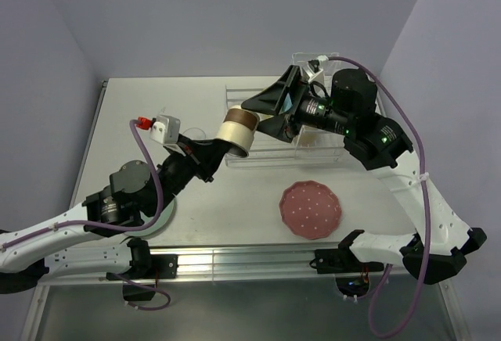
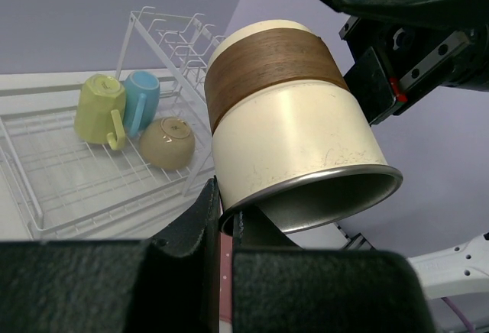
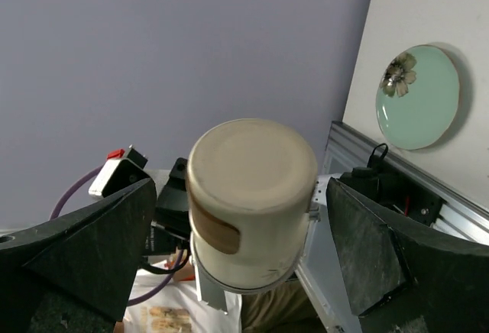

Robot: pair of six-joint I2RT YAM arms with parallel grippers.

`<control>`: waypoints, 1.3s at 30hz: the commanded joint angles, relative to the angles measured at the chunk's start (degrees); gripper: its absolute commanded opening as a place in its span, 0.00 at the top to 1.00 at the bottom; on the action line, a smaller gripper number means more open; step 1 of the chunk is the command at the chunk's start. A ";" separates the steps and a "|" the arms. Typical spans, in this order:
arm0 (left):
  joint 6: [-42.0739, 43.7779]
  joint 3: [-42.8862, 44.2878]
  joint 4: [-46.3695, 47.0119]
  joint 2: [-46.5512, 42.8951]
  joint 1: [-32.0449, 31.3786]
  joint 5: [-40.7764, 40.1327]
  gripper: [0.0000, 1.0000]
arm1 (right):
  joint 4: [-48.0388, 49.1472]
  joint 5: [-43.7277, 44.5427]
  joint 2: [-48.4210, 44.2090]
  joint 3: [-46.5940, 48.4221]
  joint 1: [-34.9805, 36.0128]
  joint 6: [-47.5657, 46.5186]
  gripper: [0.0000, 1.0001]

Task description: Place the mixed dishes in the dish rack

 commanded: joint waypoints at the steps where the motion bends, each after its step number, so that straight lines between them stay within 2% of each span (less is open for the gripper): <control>1: 2.18 2.57 4.12 0.24 0.24 1.08 1.00 | 4.67 0.44 0.46 1.46 1.58 1.08 0.00; 13: 1.48 3.27 2.36 -0.20 0.51 1.17 1.00 | 3.61 2.29 2.83 1.81 5.01 -1.03 0.14; 15: 1.31 3.10 2.36 -0.20 0.51 1.35 1.00 | 2.65 2.99 3.53 2.69 5.19 -2.25 0.19; 18: 0.78 3.19 1.22 -0.46 0.51 1.52 1.00 | 1.15 4.57 4.32 5.06 5.19 -4.45 0.37; 19: 0.43 3.10 0.69 -0.64 0.51 1.52 1.00 | 0.45 4.84 4.67 5.67 5.19 -6.11 0.47; 20: -0.18 3.01 -0.79 -0.81 0.51 1.09 1.00 | -0.25 5.19 5.55 6.29 5.19 -7.26 0.77; 21: -2.54 3.10 -2.46 -1.25 0.51 0.30 0.96 | -0.78 5.63 6.08 7.34 5.19 -8.40 0.96; 22: -4.30 3.10 -4.22 -1.60 0.51 -1.10 0.67 | -2.44 6.85 6.52 7.96 5.19 -11.11 1.00; 24: -13.08 2.66 -11.85 -3.35 0.59 -7.85 0.38 | -3.94 8.87 8.10 9.45 5.10 -14.46 1.00; 25: -16.50 2.05 -15.10 -4.23 0.51 -10.14 0.20 | -4.82 11.67 8.71 9.63 5.10 -17.70 1.00; 27: -25.30 1.08 -22.93 -7.21 0.59 -14.46 0.06 | -4.91 14.49 9.33 9.46 4.40 -21.14 1.00; 28: -27.94 0.64 -25.82 -8.19 0.59 -15.34 0.01 | -4.65 15.81 9.77 9.37 4.22 -25.07 1.00; 29: -34.14 0.29 -29.25 -8.89 0.51 -16.31 0.01 | -4.48 20.18 10.99 9.37 4.22 -27.20 1.00; 32: -42.25 0.90 -40.24 -10.48 0.59 -17.19 0.01 | -2.11 26.62 13.81 8.50 4.22 -35.81 1.00; 34: -45.01 1.86 -46.91 -10.05 0.59 -16.76 0.01 | 4.18 33.56 14.78 4.12 4.31 -41.33 1.00; 39: -48.00 2.92 -51.43 -8.46 0.51 -14.47 0.01 | 16.69 42.62 17.94 -3.88 4.57 -50.24 1.00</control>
